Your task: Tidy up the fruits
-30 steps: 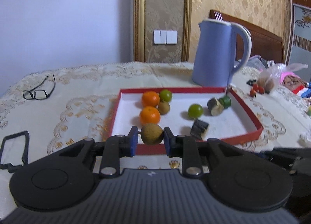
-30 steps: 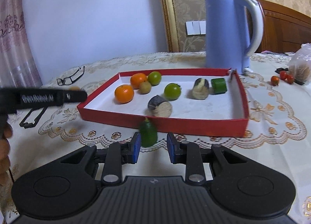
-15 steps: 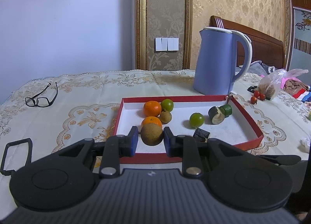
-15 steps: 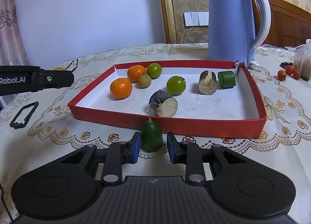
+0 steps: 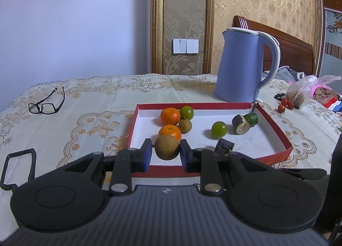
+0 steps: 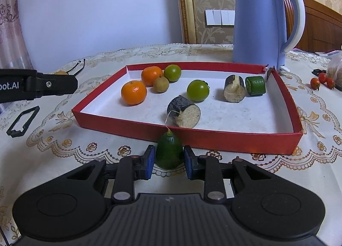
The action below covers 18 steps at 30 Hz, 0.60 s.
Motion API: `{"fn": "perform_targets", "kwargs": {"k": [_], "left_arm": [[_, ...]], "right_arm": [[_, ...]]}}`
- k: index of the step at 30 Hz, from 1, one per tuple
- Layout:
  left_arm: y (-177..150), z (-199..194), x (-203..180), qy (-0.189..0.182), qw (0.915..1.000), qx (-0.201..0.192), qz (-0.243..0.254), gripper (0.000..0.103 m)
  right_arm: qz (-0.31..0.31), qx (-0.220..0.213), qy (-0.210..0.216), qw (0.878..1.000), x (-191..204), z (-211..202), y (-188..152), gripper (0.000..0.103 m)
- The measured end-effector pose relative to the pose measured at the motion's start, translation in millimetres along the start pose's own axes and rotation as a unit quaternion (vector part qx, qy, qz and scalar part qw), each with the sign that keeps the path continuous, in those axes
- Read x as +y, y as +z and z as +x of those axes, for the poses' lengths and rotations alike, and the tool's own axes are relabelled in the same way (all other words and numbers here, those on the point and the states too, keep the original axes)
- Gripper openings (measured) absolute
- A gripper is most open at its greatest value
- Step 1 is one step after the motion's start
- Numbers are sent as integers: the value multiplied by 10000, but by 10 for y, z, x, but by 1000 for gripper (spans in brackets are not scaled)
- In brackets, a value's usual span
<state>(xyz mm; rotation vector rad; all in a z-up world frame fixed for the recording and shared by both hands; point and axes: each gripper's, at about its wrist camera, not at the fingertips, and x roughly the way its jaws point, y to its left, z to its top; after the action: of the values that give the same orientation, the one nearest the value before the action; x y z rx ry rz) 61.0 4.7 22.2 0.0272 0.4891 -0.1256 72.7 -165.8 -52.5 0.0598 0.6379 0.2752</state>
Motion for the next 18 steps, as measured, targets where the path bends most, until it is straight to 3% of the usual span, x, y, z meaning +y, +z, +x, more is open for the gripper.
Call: {"fn": "perform_targets", "kwargs": {"k": [18], "left_arm": [[-2,-2,-4,2,10000,23,-4,25]], "right_arm": [[36,-7,28,10000,-17,27,6,28]]}}
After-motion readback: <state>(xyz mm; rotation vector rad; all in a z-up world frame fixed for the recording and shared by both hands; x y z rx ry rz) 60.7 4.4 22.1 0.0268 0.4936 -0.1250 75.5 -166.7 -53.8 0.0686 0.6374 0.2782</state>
